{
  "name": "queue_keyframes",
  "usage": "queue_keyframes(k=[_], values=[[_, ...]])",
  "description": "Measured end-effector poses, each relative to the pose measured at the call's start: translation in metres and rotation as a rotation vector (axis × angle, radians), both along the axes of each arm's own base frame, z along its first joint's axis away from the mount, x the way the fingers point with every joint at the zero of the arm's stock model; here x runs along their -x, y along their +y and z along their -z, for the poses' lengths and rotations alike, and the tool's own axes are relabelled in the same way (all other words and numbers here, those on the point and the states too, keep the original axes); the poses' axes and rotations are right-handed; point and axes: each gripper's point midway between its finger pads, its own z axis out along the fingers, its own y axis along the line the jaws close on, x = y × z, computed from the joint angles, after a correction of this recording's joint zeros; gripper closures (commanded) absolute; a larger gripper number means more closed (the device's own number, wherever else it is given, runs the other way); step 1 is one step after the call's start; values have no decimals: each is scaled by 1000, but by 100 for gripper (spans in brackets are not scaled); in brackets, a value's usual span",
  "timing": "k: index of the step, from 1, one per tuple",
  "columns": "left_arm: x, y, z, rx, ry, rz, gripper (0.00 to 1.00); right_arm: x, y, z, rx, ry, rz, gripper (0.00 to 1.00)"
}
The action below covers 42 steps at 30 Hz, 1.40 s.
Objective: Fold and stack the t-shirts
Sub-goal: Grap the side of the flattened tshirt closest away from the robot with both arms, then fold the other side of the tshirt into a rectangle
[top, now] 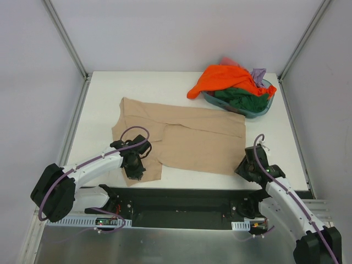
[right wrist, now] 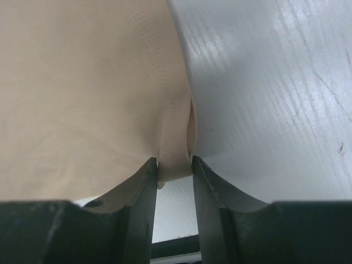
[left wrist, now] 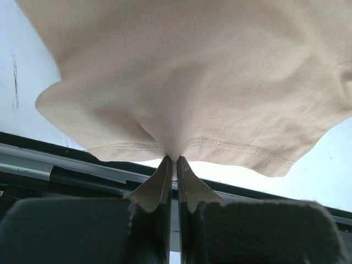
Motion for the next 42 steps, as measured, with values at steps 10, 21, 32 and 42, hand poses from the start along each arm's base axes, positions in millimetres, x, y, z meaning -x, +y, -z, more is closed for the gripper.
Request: queue_keyframes(k=[10,21,32,42], values=[[-5,3,-2,13,-1,-31,100,0,0,2,15,8,-28,92],[-39,-7,-31,73,-86,-7,100,-16,4,-20,44,-38,-121,99],[-83,-12,-65,97,-188,7,100,-37,6,-46,80,-70,-171,99],[-124,-10,-91,82,-263,-12,100,-64,1,-76,140,-125,-172,97]])
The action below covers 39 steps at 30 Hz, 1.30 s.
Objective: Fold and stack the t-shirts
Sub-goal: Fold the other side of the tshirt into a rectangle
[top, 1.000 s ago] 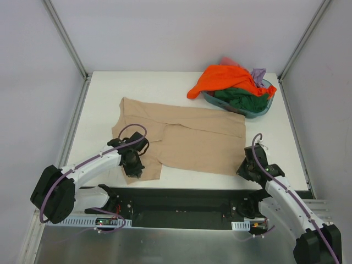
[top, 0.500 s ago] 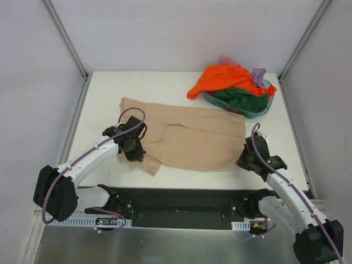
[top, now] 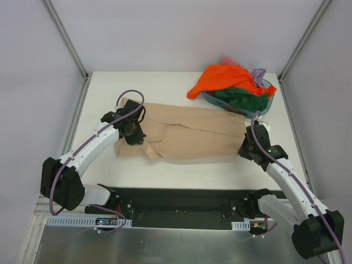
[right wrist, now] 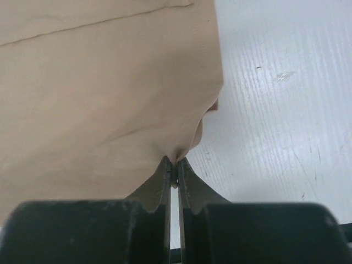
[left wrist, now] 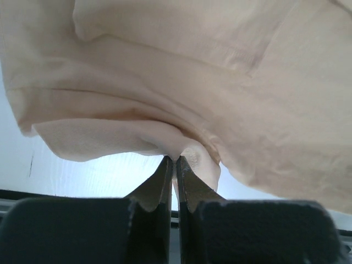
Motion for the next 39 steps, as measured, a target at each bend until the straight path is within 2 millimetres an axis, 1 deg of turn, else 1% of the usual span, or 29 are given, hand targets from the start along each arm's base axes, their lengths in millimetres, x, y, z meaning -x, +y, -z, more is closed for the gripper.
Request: queue_keyframes(k=[7,14,20,23,26,33,36,37,39], values=[[-37,2,-11,-28,-26,-23,100,-15,-5,-1,37,2,16,98],[-83,1,-21,-87,-72,-12,100,-41,-6,-3,63,-24,28,98],[-116,-7,-17,-125,-83,31,100,-62,-6,-2,89,-17,22,98],[-126,-6,-12,-139,-78,37,100,-71,-7,-3,101,-21,21,98],[-132,1,-11,-160,-80,30,100,-79,-7,-3,108,-25,22,98],[-150,13,-21,-166,-110,-8,100,-83,-11,3,118,-13,31,98],[-161,12,-21,-171,-113,3,100,-86,-13,9,123,6,36,97],[-164,11,-18,-174,-110,10,99,-87,-14,10,125,13,38,97],[-172,9,-12,-185,-102,28,91,-90,-14,15,129,29,42,95]])
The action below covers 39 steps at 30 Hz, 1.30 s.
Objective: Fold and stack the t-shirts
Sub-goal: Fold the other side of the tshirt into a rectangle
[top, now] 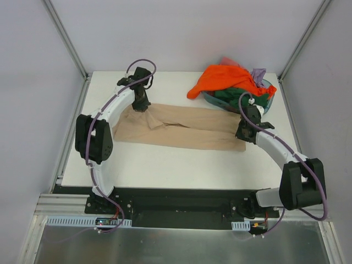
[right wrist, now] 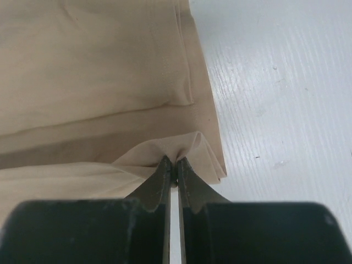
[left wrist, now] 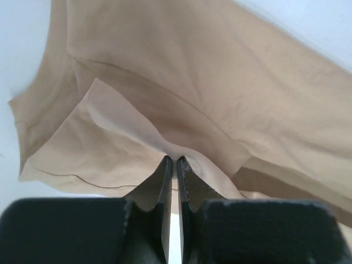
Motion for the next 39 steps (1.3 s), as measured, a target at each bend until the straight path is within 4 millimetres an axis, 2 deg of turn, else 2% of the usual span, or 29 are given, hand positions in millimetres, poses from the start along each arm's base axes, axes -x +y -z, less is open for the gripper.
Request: queue_keyframes(k=[3,5,6,7,8,12,13,17,19,23,28,31,35,39], values=[[-8,-2,13,-14,22,13,83,-6,-1,8,7,26,7,92],[-11,-2,23,-24,41,14,70,-11,-1,14,15,44,12,82],[-13,-1,27,-28,49,14,60,-14,-1,16,22,51,15,74],[-15,1,31,-32,57,12,47,-17,-3,17,31,56,22,58],[-18,3,34,-35,63,10,42,-20,-4,18,43,60,30,43],[-32,12,38,-28,64,-10,4,-31,-14,10,91,54,74,9],[-33,14,37,-23,63,-17,1,-32,-16,6,99,47,84,3],[-29,15,28,10,48,-27,1,-28,-21,-10,108,17,102,0],[-19,11,25,43,52,-11,1,-20,-18,-18,81,-16,89,4],[10,-9,25,174,81,52,1,-4,8,-23,-68,-78,-28,4],[36,-35,41,319,145,121,1,7,56,-5,-281,-44,-222,4],[40,-49,45,384,171,150,1,5,70,8,-335,-11,-270,4],[35,-63,52,450,179,174,1,0,74,27,-342,25,-282,4],[26,-71,64,478,196,180,1,-19,59,37,-248,2,-237,4]])
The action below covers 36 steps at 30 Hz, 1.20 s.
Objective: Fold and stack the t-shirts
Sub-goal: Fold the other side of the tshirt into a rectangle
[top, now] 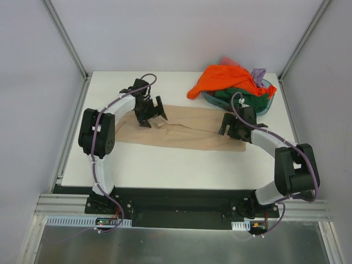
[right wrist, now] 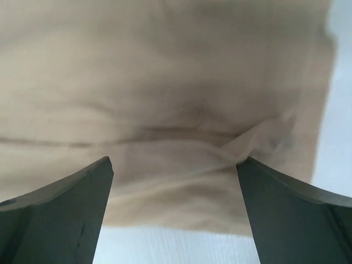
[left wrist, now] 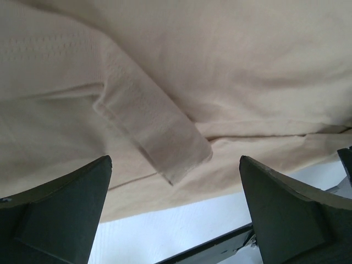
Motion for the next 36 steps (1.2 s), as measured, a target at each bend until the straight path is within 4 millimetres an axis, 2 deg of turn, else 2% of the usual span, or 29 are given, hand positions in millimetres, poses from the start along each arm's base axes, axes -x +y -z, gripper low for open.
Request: queue_keyframes(k=[7,10,14,18,24,27,29,31,34,36], values=[[-26,-9,6,17,-19,-16,1,-51,-39,-14,199,-74,140,4],[-37,-12,4,25,-35,-23,1,-59,-47,-23,234,-96,173,4],[-53,-17,-3,38,-61,-38,1,-51,-48,-22,238,-79,171,4],[-76,-22,-10,50,-108,-41,1,-34,-51,-28,238,-73,169,4],[-125,-24,-34,33,-235,-70,1,-13,-53,-52,217,-114,162,4],[-139,-16,-47,27,-291,-87,1,-8,-49,-64,186,-141,144,4],[-140,-10,-51,18,-308,-92,1,-4,-42,-70,150,-156,119,4],[-129,1,-46,-7,-297,-104,1,2,-29,-72,90,-155,69,4],[-89,18,-33,-48,-230,-119,1,10,-2,-68,0,-123,-27,4],[-61,25,-25,-65,-192,-121,1,17,25,-60,-45,-86,-117,4]])
